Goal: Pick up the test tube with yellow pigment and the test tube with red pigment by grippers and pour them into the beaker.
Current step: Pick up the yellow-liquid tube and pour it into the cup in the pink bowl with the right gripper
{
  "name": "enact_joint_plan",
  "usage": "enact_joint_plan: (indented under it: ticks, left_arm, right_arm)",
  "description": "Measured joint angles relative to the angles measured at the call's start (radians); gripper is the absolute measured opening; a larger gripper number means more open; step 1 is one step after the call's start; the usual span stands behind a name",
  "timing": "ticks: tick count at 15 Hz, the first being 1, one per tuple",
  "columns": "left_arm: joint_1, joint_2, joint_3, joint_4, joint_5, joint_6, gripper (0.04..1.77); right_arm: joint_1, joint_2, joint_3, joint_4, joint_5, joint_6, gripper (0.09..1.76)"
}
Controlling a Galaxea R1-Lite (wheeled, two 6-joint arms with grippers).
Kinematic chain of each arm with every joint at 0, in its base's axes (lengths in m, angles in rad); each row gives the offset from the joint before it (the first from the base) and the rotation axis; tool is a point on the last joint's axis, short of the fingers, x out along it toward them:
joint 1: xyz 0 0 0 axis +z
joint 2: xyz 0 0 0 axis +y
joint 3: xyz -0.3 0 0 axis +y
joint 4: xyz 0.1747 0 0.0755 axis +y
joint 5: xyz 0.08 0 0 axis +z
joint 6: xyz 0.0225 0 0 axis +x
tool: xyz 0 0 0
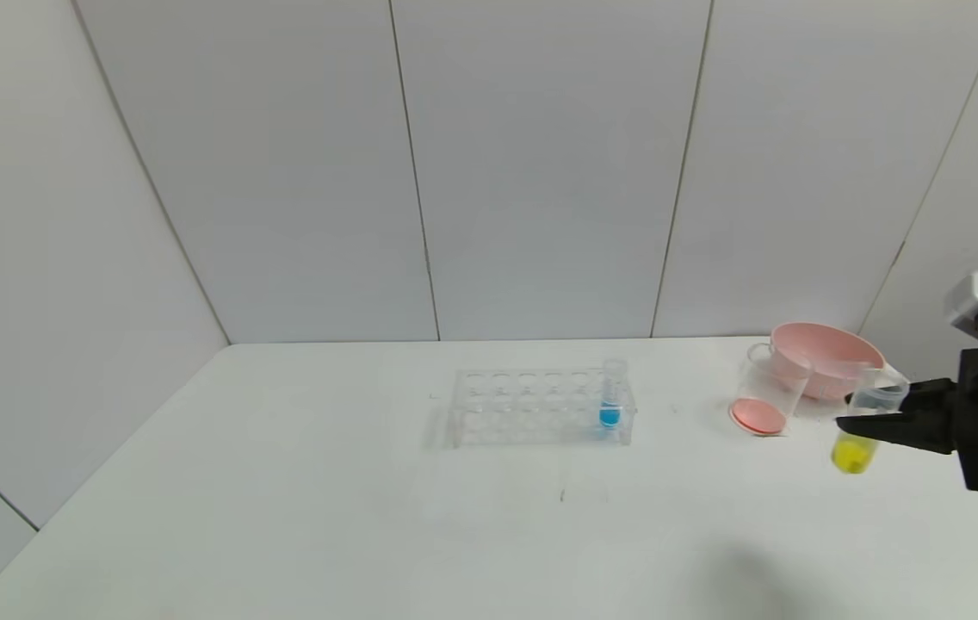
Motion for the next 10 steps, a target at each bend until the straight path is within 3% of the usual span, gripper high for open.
enact_joint_plan:
  ticks: [5,10]
  left_arm:
    - [0.000,0.000,0.000,0.000,0.000,0.000,1.72]
    - [0.000,0.000,0.000,0.000,0.000,0.000,1.72]
  right_arm:
    - [-0.177,0.139,-0.237,0.179,0.020,-0.164,0.52]
    - [-0.234,0.336,-0.437,0.243,-0.044,-0.355,0.52]
